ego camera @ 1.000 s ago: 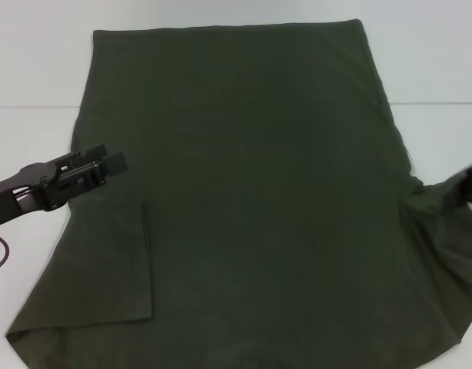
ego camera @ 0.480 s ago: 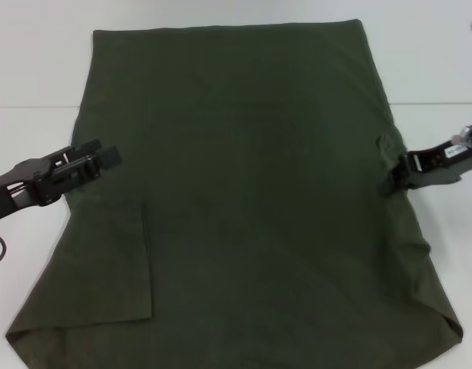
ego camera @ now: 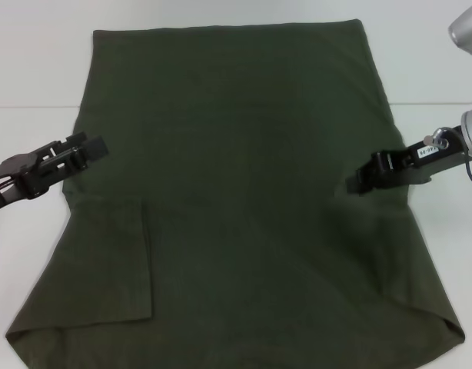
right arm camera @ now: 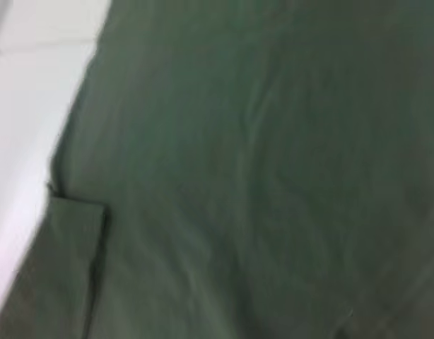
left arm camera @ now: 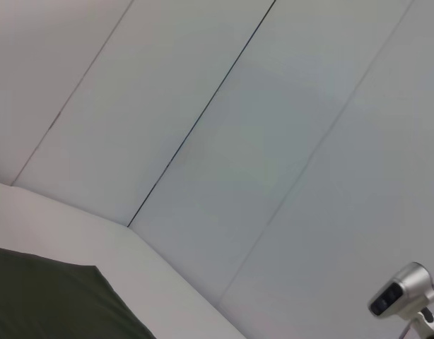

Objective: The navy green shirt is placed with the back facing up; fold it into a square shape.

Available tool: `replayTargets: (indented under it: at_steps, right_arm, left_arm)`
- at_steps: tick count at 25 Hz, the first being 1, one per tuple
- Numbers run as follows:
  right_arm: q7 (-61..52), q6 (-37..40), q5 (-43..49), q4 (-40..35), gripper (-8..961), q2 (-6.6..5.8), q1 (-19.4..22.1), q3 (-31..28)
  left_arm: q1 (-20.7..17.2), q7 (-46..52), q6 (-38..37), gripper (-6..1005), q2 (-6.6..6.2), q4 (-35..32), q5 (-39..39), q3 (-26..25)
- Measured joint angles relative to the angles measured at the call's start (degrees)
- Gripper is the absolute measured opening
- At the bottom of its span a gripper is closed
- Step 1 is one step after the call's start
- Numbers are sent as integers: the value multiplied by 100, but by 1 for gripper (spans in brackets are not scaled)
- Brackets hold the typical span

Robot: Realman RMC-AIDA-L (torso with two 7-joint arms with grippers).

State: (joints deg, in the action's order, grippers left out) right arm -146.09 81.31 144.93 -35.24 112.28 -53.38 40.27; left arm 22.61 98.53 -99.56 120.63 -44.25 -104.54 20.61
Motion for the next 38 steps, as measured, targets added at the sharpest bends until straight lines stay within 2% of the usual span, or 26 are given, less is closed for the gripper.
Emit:
replayTargets:
  at_steps: [4, 6, 11, 13, 16, 17, 21, 25, 32, 38]
  right_arm:
    - [240, 128, -799, 136, 181, -118, 177, -20]
    - [327, 263, -1144, 133, 188, -196, 309, -20]
    - [284, 626, -1377, 102, 436, -460, 452, -26]
    - [259, 727, -1378, 70, 518, -533, 454, -27]
    - [231, 784, -1368, 28, 640, -572, 441, -7]
    - [233, 783, -1365, 27, 681, -574, 437, 2]
    - [276, 735, -1351, 26, 724, -558, 423, 24]
    - [304, 704, -1349, 25, 768, -547, 398, 33]
    - [303, 699, -1341, 26, 768, -525, 401, 34]
    - [295, 699, -1341, 26, 768, -519, 449, 33]
  left_arm:
    - [2, 249, 31, 706, -57, 14, -4, -3]
    - [2, 822, 15, 705, -182, 14, -51, 18]
    - [-111, 3047, -537, 705, -682, 19, -591, 197]
    - [-202, 3440, -821, 705, -785, 1, -747, 212]
    - [-441, 4037, -877, 705, -896, -48, -1196, 167]
    - [-486, 4103, -848, 705, -913, -50, -1269, 151]
    - [-666, 4292, -652, 705, -978, -67, -1723, 106]
    - [-736, 4313, -545, 705, -989, -112, -2226, -54]
    - [-749, 4342, -298, 705, -986, -195, -2667, -117]
    - [-647, 4469, 229, 705, -936, 50, -2902, -125]
